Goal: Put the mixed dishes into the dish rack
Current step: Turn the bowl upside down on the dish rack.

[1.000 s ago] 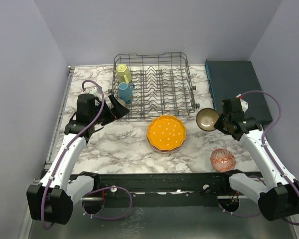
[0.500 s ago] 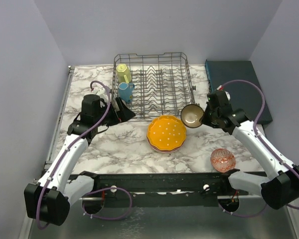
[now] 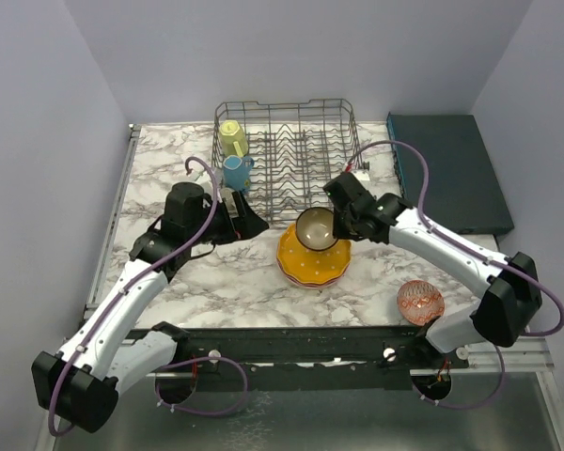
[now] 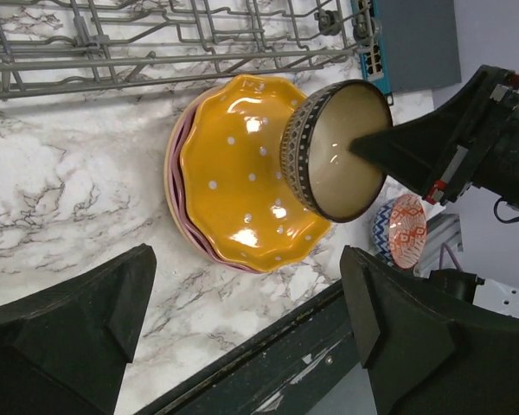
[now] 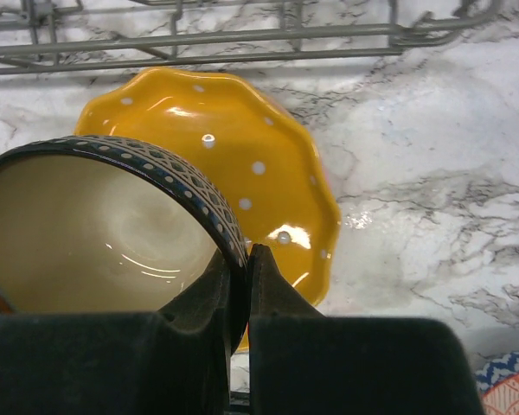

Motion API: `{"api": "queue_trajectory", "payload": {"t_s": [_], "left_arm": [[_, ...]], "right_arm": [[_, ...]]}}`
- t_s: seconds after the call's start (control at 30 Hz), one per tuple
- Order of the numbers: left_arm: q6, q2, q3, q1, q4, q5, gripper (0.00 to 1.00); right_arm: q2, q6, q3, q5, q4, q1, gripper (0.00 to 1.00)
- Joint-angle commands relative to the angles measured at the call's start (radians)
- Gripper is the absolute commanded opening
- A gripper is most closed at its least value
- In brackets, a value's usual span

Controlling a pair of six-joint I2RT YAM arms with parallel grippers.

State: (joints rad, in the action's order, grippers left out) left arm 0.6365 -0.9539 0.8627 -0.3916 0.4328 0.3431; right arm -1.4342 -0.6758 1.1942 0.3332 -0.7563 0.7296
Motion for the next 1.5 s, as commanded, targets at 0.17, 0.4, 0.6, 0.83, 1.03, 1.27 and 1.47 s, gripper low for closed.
{"api": "queue_trajectory", "payload": {"t_s": [0.17,0.4,0.6,0.83,1.03,1.27,1.47], "left_arm": [[0.026,-0.037,0.043,-0.174,0.092,-0.24,0.88],[0.031,-0.09,0.065,-0.241,0.111,-0.335,0.79],[0.043,-0.128,0.074,-0.258,0.113,-0.381,0.69],[0.046,-0.169,0.088,-0.289,0.114,-0.414,0.65],[0.048,-0.203,0.094,-0.304,0.113,-0.438,0.55],[0.052,-0.223,0.083,-0.309,0.111,-0.451,0.39],[0.054,-0.236,0.085,-0.31,0.106,-0.434,0.31]], "right_arm": [[-0.126,0.008,0.167,0.063,-0.015,0.116,0.0],[-0.157,0.02,0.212,0.059,-0.036,0.164,0.0],[-0.165,0.015,0.211,0.059,-0.038,0.19,0.0],[-0.174,0.007,0.22,0.059,-0.033,0.211,0.0],[-0.17,0.007,0.222,0.058,-0.033,0.225,0.0],[-0.152,0.005,0.214,0.055,-0.028,0.235,0.0],[-0.134,0.0,0.198,0.042,-0.013,0.238,0.0]]}}
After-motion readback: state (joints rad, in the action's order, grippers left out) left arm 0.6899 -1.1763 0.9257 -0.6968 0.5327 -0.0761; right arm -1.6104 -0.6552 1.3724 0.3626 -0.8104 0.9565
